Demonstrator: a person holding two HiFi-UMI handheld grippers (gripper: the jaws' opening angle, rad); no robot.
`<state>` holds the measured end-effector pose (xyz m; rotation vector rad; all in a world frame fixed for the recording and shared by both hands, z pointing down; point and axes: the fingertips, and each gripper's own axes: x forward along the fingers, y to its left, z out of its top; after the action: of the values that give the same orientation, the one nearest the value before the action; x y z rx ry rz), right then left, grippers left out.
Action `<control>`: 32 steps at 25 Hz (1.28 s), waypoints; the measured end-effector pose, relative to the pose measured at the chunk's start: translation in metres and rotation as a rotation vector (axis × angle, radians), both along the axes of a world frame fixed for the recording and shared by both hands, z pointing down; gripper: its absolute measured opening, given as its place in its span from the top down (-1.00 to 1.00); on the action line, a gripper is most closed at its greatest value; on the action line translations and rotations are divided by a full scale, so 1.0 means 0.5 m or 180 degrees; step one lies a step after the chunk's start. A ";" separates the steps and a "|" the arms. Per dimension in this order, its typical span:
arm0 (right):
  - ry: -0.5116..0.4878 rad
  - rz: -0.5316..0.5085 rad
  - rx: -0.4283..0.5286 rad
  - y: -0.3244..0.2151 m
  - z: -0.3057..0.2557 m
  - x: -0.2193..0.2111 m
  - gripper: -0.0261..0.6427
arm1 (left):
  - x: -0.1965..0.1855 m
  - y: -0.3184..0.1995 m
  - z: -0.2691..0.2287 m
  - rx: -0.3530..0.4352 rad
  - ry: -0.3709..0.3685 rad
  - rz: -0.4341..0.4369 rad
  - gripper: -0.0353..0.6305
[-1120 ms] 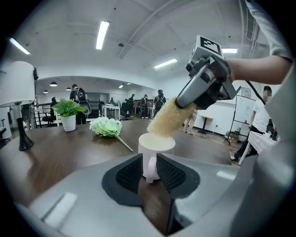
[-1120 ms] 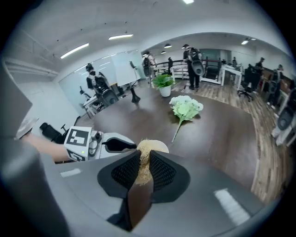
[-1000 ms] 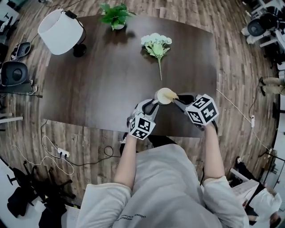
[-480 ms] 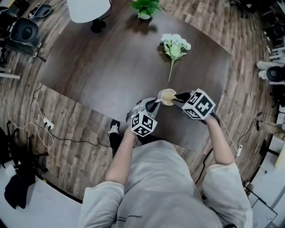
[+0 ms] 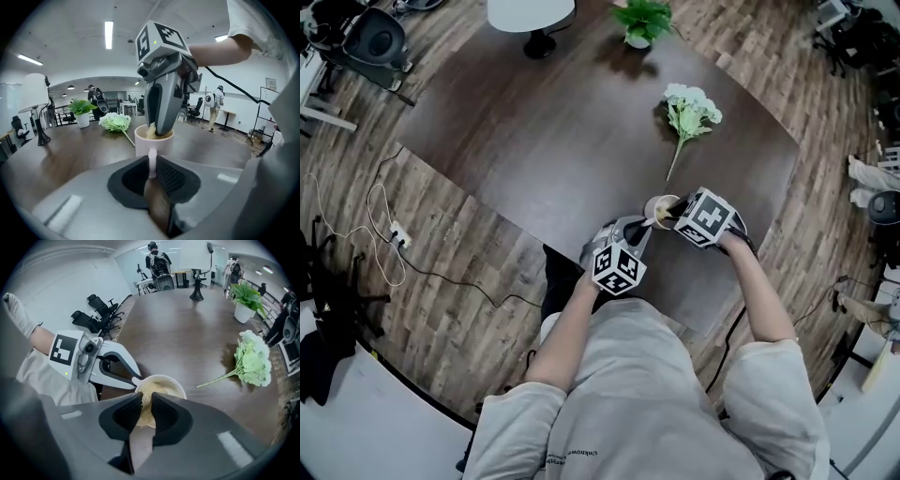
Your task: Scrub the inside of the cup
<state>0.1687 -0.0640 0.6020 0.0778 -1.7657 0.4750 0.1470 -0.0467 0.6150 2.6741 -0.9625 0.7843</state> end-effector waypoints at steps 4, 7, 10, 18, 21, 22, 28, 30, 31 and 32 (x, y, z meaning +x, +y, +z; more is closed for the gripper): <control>0.0083 0.0123 -0.0068 -0.002 0.022 -0.004 0.68 | 0.003 0.000 -0.001 -0.0019 0.0020 0.0083 0.76; 0.0089 0.0180 -0.0071 -0.005 0.022 -0.009 0.68 | 0.000 -0.002 -0.003 -0.0031 0.0037 0.0127 0.75; 0.0112 0.0206 -0.0050 -0.011 0.020 -0.009 0.68 | 0.002 0.001 -0.001 -0.0060 0.0039 0.0176 0.76; 0.0038 0.0719 0.0253 -0.057 0.014 -0.005 0.68 | 0.019 -0.002 -0.004 -0.0111 0.0143 0.0228 0.77; 0.0028 0.0800 0.0358 -0.070 0.012 0.001 0.68 | 0.023 0.005 -0.006 -0.0122 0.0177 0.0235 0.77; 0.0038 0.0818 0.0391 -0.074 0.011 0.002 0.68 | 0.024 0.006 -0.007 -0.0122 0.0186 0.0236 0.77; 0.0286 0.0569 0.0685 -0.080 0.006 0.011 0.68 | 0.033 0.014 -0.011 -0.0114 0.0214 0.0282 0.77; 0.0427 0.0425 0.0738 -0.075 0.006 0.015 0.68 | 0.033 0.015 -0.010 -0.0125 0.0227 0.0261 0.77; 0.0493 0.0369 0.0726 -0.069 0.009 0.017 0.68 | 0.033 0.016 -0.008 -0.0138 0.0239 0.0240 0.77; 0.0538 0.0322 0.0705 -0.064 0.012 0.018 0.68 | 0.032 0.016 -0.007 -0.0151 0.0252 0.0219 0.77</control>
<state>0.1778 -0.0960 0.6078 0.3550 -1.6470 0.3335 0.1632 -0.0386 0.6117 2.6879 -0.8272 0.6996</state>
